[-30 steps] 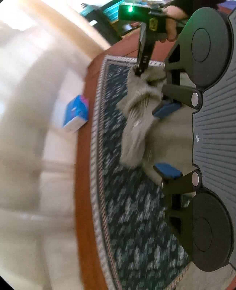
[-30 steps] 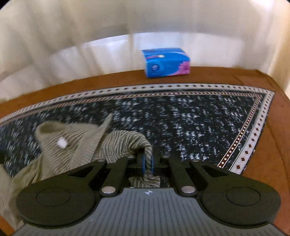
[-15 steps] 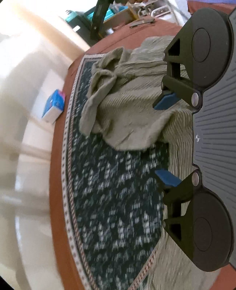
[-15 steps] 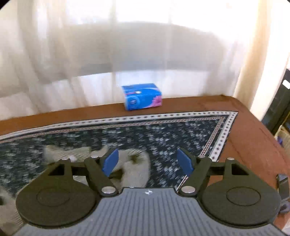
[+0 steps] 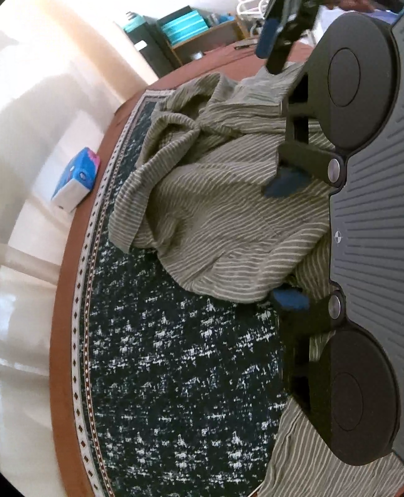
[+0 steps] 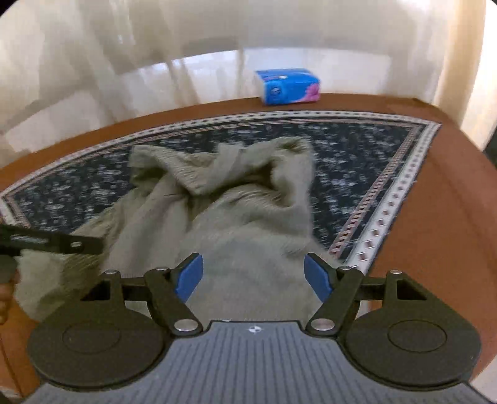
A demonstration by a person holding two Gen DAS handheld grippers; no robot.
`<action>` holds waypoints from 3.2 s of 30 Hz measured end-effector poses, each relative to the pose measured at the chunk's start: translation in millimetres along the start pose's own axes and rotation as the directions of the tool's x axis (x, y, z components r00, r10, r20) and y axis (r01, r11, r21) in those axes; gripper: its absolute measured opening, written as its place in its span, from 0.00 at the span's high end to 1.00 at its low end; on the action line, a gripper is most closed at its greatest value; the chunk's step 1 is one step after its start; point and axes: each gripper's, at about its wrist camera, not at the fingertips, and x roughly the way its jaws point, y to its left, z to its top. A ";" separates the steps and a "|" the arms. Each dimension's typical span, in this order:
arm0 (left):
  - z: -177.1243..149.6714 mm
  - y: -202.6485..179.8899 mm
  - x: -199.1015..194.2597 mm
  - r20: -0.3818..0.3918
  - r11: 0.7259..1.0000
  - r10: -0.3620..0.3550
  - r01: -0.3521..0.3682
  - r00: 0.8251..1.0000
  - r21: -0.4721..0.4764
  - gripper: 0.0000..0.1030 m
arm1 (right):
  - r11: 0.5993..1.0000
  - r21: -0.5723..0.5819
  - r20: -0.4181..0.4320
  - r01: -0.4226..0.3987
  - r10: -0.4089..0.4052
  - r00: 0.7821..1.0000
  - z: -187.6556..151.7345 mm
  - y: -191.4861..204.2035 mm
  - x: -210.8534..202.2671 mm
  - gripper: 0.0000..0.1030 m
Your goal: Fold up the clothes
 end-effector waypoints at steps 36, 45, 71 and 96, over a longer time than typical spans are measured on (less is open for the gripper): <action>-27.4 17.5 -64.2 0.126 0.962 0.256 -0.240 0.958 -0.131 0.99 | 0.990 0.004 -0.074 0.141 -0.140 0.987 31.7 -172.5 -16.7 0.94; -65.4 25.7 -50.4 0.043 0.956 0.254 -0.244 0.966 -0.162 0.80 | 0.996 0.012 -0.262 0.084 -0.077 0.962 -16.8 -184.7 19.8 0.94; 38.5 -38.9 -5.3 0.128 0.962 0.256 -0.265 0.958 0.060 0.26 | 0.909 -0.219 -0.162 -0.355 0.325 0.932 115.9 -89.6 77.6 0.38; 49.3 -26.0 -20.6 0.164 0.995 0.073 -0.082 0.984 0.053 1.00 | 0.851 -0.234 -0.240 -0.470 0.418 0.876 126.7 -45.8 78.2 0.96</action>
